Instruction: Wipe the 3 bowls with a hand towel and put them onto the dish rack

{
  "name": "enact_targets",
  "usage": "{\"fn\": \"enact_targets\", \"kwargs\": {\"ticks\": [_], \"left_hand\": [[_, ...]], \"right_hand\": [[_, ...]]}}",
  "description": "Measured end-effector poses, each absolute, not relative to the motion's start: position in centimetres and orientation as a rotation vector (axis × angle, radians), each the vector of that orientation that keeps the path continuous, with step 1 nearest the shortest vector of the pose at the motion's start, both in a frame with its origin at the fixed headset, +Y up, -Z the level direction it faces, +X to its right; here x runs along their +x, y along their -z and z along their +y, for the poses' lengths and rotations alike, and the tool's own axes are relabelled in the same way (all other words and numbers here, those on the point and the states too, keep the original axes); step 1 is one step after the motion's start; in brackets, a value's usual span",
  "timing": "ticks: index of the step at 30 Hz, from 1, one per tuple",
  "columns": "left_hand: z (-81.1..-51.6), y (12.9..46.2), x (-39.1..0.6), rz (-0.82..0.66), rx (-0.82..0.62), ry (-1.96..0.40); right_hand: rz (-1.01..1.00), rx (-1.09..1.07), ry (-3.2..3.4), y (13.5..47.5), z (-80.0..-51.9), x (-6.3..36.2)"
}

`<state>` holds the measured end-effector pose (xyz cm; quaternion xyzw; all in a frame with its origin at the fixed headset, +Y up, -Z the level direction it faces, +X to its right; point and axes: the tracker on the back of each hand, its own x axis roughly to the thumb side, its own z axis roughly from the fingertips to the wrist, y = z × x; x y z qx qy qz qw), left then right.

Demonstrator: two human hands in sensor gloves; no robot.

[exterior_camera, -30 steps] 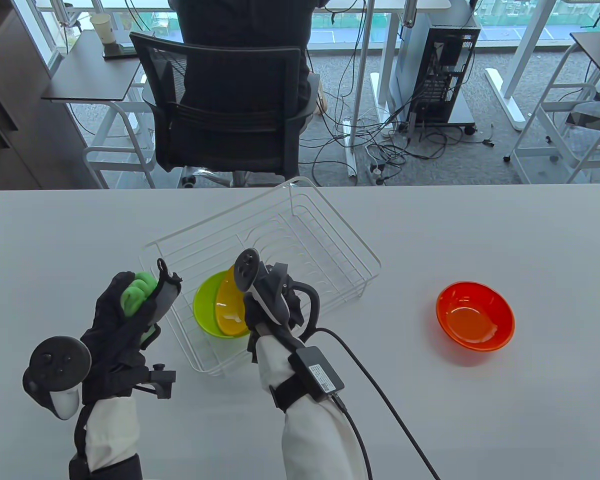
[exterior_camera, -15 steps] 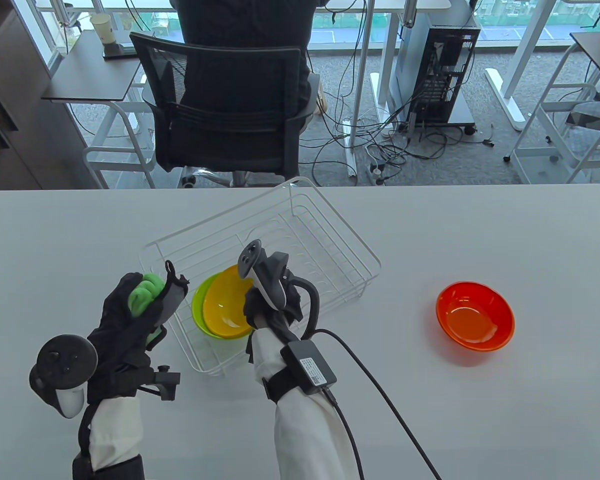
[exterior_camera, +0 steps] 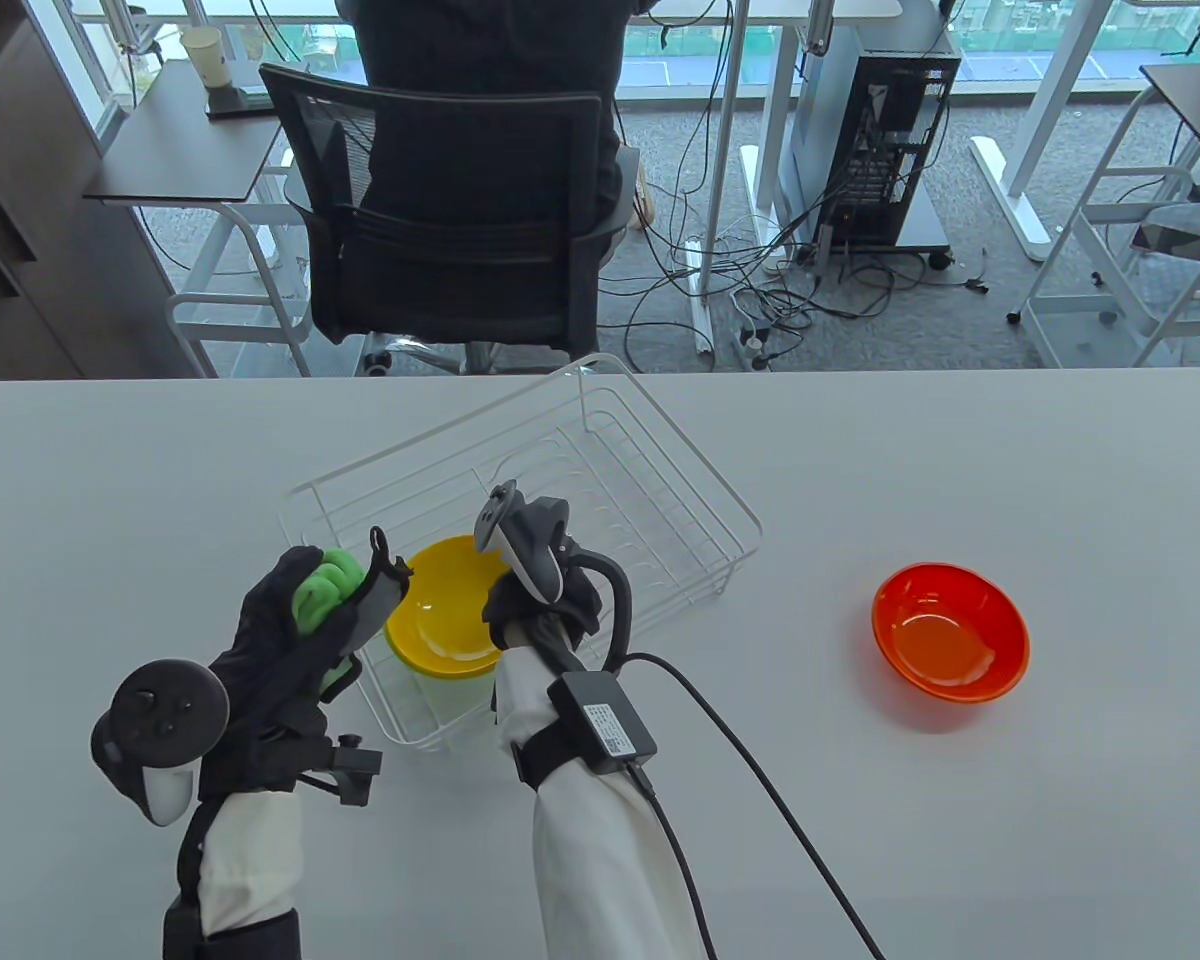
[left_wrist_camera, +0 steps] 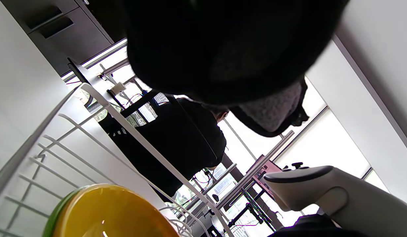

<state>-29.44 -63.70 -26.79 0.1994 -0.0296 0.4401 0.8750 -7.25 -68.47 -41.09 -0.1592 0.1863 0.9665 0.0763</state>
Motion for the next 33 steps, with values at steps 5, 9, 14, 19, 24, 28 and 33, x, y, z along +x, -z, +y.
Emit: {"fn": "enact_targets", "kwargs": {"ticks": [5,9,14,19,24,28,33], "left_hand": [[-63.8,26.9,-29.2,-0.066,0.408,-0.904],[-64.0,26.9,-29.0,-0.069,0.397,-0.872],[-64.2,27.0,-28.5,-0.076,0.378,-0.832],[-64.5,27.0,-28.3,-0.074,0.368,-0.813],[-64.7,27.0,-28.1,-0.075,0.359,-0.808],[-64.8,27.0,-28.0,-0.070,0.363,-0.791],[-64.9,27.1,-27.8,-0.071,0.355,-0.775]], "right_hand": [[0.535,-0.448,-2.866,41.0,-67.7,-6.8],[0.415,-0.385,-2.836,40.3,-66.3,-5.7],[0.224,-0.308,-2.796,39.6,-64.1,-3.2],[0.015,-0.221,-2.827,38.4,-62.5,-0.2],[-0.267,-0.217,-2.836,36.9,-61.9,3.8],[-0.448,-0.234,-2.973,36.1,-62.4,6.6],[-0.529,-0.295,-3.020,35.4,-63.5,10.6]]}}
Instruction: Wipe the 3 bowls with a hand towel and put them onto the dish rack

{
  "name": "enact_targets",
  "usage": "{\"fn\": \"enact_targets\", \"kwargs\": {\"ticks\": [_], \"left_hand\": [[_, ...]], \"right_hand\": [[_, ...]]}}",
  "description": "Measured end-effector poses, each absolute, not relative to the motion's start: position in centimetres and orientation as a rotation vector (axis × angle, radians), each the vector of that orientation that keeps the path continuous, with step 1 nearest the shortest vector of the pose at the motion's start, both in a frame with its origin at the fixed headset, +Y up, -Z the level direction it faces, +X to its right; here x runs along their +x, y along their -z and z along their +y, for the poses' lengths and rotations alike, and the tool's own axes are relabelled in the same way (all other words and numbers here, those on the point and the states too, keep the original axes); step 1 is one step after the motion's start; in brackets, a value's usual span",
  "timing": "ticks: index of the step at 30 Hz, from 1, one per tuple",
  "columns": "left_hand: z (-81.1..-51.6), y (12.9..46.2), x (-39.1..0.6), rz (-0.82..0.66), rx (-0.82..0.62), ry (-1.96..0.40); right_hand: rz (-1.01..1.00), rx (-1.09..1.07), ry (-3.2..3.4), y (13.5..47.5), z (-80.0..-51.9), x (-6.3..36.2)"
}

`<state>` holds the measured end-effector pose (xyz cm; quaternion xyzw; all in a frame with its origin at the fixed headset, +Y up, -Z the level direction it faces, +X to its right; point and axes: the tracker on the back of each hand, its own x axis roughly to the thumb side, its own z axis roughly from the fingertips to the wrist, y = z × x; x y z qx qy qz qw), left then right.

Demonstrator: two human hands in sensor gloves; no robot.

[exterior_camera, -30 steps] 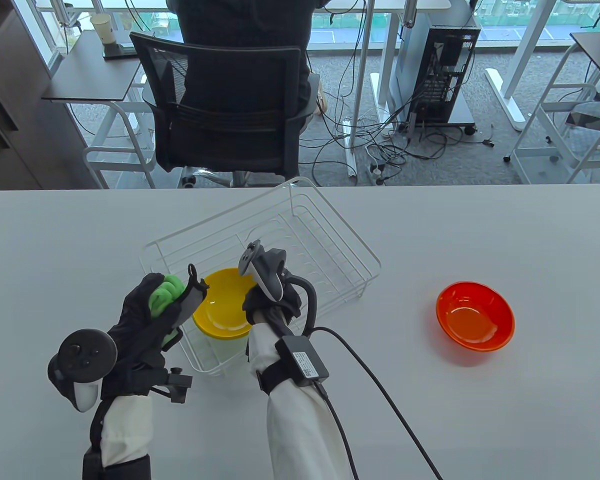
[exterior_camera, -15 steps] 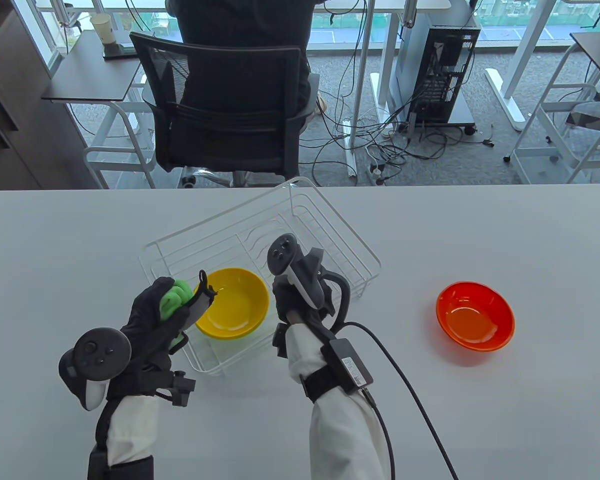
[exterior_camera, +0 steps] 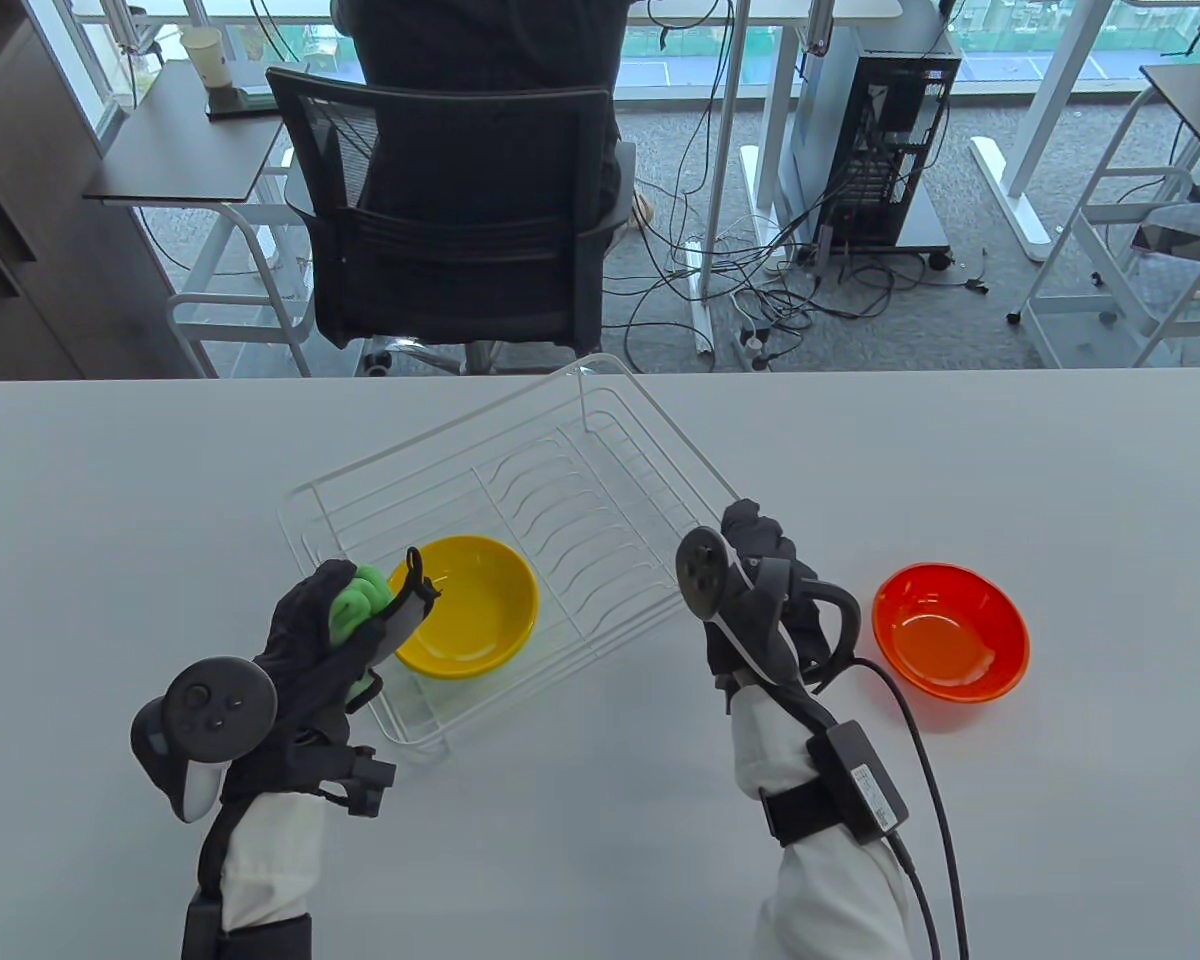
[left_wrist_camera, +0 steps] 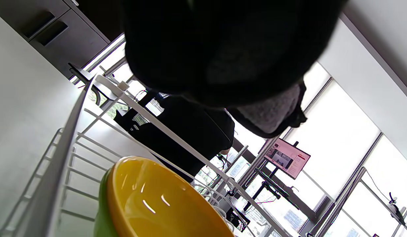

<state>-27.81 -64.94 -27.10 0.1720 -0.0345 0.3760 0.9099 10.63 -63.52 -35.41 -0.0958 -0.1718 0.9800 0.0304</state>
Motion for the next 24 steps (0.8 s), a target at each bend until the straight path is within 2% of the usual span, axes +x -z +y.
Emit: {"fn": "enact_targets", "kwargs": {"ticks": [12,18,24], "left_hand": [[-65.3,27.3,-27.2,-0.080,0.321,-0.732],[-65.4,27.4,-27.1,-0.084,0.309,-0.721],[-65.5,27.5,-27.0,-0.085,0.300,-0.709]], "right_hand": [[-0.516,-0.542,-3.032,34.3,-66.0,19.2],[-0.390,-0.780,-3.059,34.1,-66.9,22.5],[-0.234,-0.993,-2.942,33.6,-69.0,26.0]]}}
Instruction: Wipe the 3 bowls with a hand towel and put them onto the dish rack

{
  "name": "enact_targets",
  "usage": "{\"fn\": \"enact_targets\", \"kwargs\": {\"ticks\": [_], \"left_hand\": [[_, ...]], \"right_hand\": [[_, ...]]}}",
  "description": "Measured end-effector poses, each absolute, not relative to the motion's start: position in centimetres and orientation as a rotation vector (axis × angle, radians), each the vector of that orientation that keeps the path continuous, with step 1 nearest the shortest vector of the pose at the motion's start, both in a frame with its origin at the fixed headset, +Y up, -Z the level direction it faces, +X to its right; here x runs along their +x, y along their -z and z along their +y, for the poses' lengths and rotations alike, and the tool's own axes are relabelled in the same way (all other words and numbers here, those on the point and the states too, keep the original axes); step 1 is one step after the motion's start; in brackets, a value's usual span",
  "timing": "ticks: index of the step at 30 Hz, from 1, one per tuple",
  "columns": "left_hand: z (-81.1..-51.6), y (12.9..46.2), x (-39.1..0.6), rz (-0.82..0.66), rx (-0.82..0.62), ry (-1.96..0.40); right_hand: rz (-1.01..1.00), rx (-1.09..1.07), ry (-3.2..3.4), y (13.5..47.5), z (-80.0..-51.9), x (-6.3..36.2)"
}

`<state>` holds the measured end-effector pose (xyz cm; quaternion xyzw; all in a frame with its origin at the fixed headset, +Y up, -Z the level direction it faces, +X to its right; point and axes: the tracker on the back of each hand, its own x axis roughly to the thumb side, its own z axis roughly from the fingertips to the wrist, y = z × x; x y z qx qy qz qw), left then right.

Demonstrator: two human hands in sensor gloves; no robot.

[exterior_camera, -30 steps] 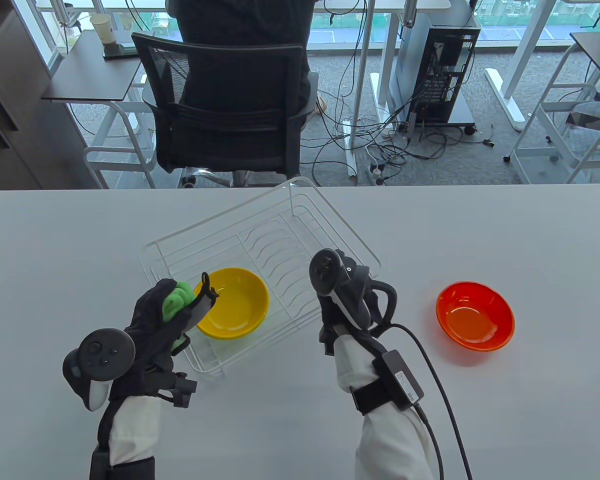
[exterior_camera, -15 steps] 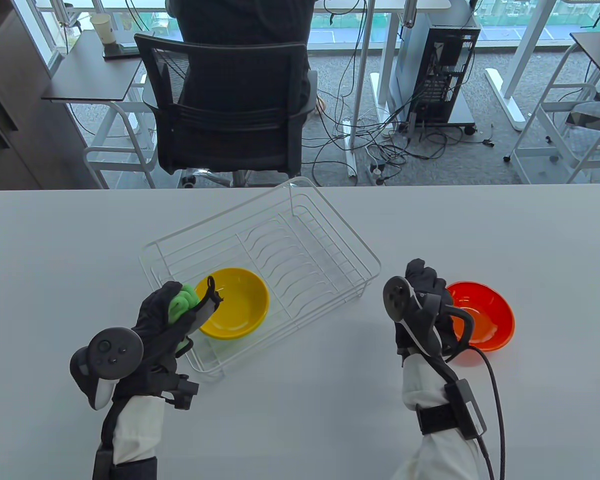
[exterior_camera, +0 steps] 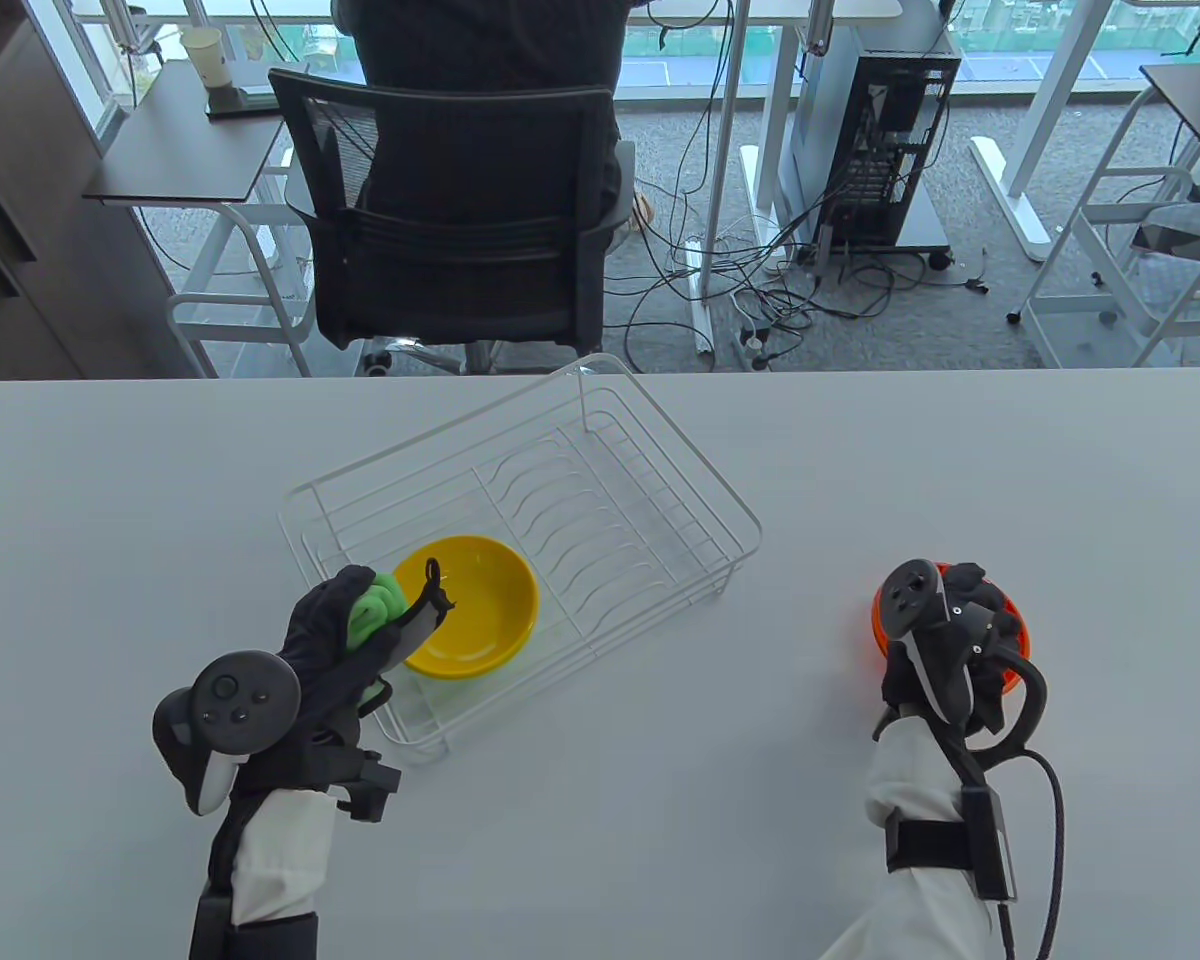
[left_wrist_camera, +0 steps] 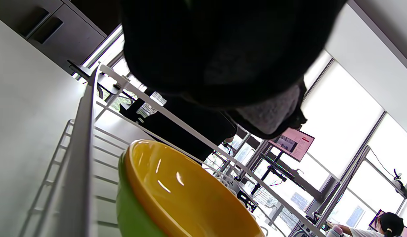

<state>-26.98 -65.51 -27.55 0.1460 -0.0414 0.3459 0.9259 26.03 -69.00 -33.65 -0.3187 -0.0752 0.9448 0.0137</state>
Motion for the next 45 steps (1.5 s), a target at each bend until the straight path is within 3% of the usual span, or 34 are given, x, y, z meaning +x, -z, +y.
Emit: {"fn": "enact_targets", "kwargs": {"ticks": [17,22,30,37,45], "left_hand": [[-65.8,27.7,-26.8,-0.079,0.270,-0.686],[-65.8,27.7,-26.8,-0.078,0.270,-0.688],[-66.0,27.9,-26.5,-0.085,0.252,-0.665],[-66.0,28.1,-26.4,-0.083,0.237,-0.660],[-65.2,27.8,-26.0,-0.092,0.318,-0.676]], "right_hand": [[0.099,-1.297,-2.814,33.0,-73.4,29.9],[0.100,-1.333,-2.663,32.6,-73.9,30.9],[0.087,-1.363,-2.468,32.4,-73.5,31.2],[-0.027,-1.225,-2.364,32.8,-72.2,30.0],[-0.273,-0.954,-2.419,33.8,-67.6,25.8]]}}
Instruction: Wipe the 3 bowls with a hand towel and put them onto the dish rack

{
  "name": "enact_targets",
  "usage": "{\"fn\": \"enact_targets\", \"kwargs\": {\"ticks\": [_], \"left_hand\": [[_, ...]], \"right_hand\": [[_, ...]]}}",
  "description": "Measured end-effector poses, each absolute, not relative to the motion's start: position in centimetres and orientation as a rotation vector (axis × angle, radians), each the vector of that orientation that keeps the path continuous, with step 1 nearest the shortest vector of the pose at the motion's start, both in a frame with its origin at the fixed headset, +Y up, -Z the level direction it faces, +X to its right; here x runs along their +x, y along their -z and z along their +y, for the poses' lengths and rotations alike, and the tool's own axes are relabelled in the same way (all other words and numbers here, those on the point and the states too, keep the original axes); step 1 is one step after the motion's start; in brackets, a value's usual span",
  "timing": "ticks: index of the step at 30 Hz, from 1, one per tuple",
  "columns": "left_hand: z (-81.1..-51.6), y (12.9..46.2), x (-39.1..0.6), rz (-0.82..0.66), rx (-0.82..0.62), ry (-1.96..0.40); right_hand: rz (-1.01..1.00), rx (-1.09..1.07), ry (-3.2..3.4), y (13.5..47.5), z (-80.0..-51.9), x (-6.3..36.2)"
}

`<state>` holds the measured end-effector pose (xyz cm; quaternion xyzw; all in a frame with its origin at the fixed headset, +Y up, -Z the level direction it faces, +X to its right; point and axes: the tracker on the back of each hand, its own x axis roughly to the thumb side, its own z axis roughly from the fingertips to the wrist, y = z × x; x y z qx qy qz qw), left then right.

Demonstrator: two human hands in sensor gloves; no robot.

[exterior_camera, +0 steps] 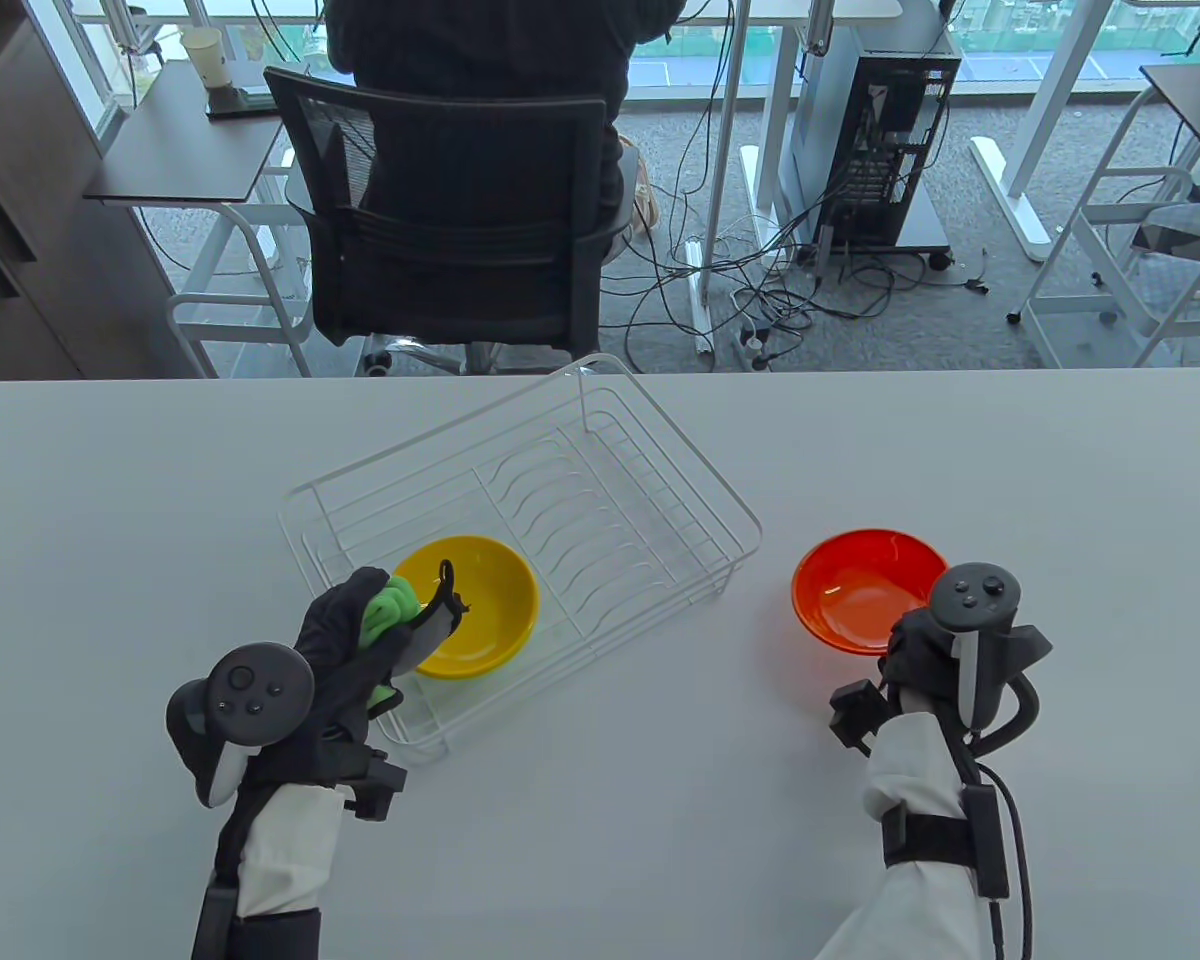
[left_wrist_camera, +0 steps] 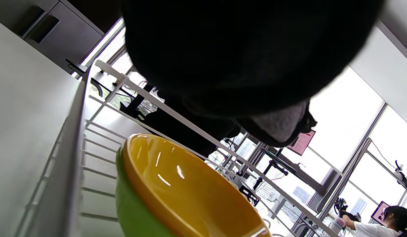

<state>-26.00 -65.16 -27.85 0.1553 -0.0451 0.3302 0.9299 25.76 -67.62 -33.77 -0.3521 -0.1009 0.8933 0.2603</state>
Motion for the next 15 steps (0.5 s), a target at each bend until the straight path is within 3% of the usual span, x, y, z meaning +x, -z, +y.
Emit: {"fn": "enact_targets", "kwargs": {"ticks": [8,15], "left_hand": [[-62.2,26.8,-23.7,-0.150,0.490,-0.725],[-59.8,25.7,-20.1,-0.238,0.560,-0.649]], "right_hand": [[-0.558,-0.614,-2.615,33.3,-62.7,18.8],[-0.682,-0.326,-2.692,31.8,-60.7,13.4]]}}
